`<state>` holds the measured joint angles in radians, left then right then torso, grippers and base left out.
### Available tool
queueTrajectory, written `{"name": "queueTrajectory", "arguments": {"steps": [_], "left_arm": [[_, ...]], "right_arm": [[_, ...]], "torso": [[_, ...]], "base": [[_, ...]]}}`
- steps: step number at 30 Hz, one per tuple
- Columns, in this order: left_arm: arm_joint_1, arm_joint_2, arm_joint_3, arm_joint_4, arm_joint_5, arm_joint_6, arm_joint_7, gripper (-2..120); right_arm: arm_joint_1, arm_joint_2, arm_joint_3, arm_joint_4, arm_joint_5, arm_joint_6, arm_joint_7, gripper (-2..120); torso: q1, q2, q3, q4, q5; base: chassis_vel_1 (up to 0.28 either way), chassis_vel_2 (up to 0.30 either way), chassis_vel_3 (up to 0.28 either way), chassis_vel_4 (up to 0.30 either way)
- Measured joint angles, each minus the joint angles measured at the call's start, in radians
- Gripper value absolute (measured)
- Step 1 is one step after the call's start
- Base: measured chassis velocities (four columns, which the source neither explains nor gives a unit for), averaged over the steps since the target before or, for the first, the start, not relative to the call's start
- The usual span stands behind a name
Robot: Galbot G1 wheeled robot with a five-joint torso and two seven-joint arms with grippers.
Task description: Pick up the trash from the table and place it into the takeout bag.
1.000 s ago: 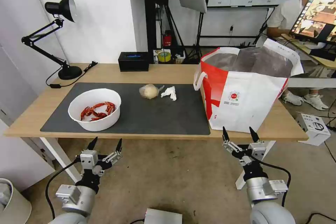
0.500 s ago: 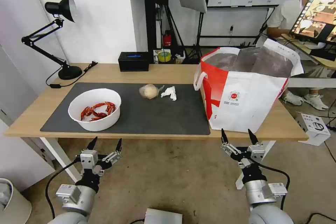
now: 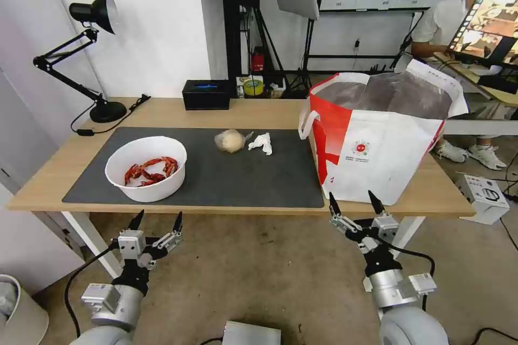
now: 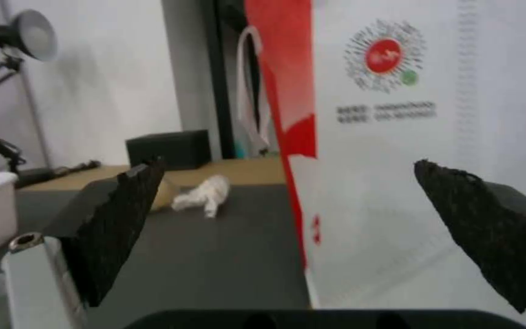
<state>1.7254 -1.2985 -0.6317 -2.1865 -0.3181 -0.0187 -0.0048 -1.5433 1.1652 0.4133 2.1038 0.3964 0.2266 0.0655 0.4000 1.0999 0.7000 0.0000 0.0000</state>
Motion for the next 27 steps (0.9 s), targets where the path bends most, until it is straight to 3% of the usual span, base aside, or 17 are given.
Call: {"name": "queueTrajectory", "arguments": {"steps": [10, 27], "left_arm": [[0.013, 0.004, -0.007, -0.005, -0.002, -0.003, 0.0, 100], [0.037, -0.014, -0.025, -0.016, 0.005, -0.019, 0.005, 100]], "right_arm": [[0.18, -0.096, -0.119, -0.08, 0.061, -0.01, -0.021, 100], [0.529, -0.11, -0.368, -0.239, 0.13, -0.067, 0.006, 100]], "torso": [[0.0, 0.0, 0.0, 0.0, 0.0001], [0.0, 0.0, 0.0, 0.0001, 0.0001]], "base": [[0.0, 0.0, 0.0, 0.0], [0.0, 0.0, 0.0, 0.0]]}}
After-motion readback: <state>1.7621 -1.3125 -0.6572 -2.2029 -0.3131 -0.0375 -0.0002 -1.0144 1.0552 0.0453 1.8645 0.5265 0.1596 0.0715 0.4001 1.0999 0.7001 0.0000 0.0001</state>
